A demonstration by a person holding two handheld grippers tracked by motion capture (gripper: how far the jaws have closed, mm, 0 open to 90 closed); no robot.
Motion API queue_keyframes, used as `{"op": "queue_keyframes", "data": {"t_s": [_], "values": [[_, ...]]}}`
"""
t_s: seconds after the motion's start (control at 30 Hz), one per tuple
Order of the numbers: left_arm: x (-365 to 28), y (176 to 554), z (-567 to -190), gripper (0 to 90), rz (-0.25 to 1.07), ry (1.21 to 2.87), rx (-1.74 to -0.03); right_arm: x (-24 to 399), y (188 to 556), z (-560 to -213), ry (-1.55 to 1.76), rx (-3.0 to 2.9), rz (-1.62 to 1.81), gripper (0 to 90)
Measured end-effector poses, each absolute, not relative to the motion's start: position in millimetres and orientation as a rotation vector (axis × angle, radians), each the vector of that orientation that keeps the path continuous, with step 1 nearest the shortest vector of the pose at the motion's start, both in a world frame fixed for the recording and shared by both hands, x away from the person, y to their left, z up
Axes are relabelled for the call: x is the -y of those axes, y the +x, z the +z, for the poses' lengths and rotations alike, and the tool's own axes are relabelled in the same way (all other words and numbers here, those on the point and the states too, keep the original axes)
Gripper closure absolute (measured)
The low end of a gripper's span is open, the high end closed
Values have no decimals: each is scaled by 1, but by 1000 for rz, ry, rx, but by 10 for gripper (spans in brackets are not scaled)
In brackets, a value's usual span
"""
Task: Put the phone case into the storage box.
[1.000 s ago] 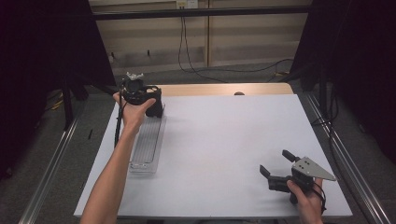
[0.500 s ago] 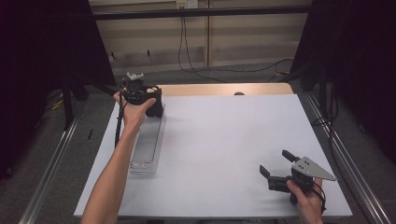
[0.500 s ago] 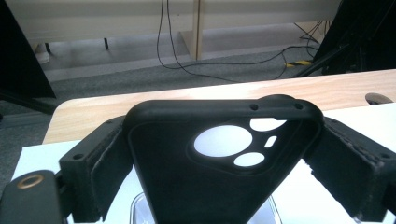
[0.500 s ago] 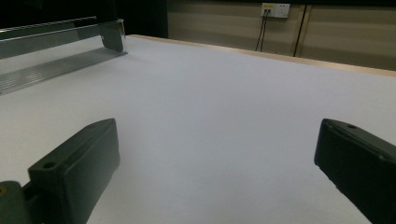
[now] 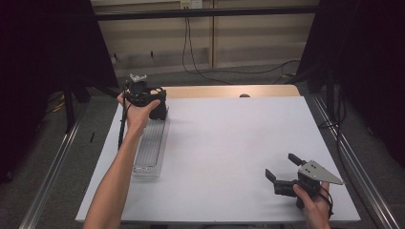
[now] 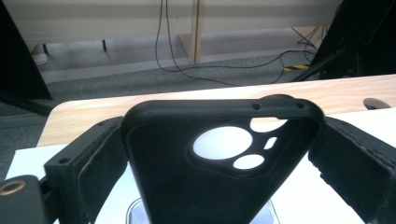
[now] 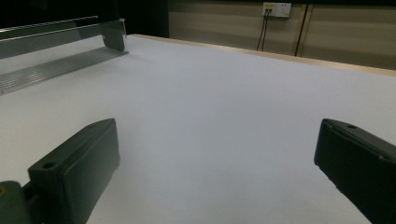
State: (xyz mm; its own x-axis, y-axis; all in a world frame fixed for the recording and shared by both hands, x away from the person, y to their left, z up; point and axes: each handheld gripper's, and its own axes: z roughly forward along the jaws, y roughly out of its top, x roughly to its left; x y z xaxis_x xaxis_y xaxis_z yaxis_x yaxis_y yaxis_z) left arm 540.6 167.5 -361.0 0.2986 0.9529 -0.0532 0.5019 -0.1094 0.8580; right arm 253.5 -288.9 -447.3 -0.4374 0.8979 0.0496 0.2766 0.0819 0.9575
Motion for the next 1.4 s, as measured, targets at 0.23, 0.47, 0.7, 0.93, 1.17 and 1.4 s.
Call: {"op": "queue_keyframes", "data": {"t_s": [0.23,0.47,0.7,0.93,1.17,1.4], "values": [[-171,542,-359,43,698,1700,-1296,288,254,-447,1157,-1786,1373,0],[-174,542,-356,40,714,1677,-1256,288,254,-447,1161,-1781,1375,0],[-175,543,-355,36,707,1649,-1239,289,254,-447,1160,-1783,1372,0],[-175,542,-353,35,720,1626,-1200,289,254,-447,1160,-1783,1373,0],[-180,541,-348,32,710,1585,-1178,289,254,-447,1155,-1784,1371,0],[-186,538,-342,32,693,1585,-1139,289,254,-448,1156,-1783,1371,0]]}}
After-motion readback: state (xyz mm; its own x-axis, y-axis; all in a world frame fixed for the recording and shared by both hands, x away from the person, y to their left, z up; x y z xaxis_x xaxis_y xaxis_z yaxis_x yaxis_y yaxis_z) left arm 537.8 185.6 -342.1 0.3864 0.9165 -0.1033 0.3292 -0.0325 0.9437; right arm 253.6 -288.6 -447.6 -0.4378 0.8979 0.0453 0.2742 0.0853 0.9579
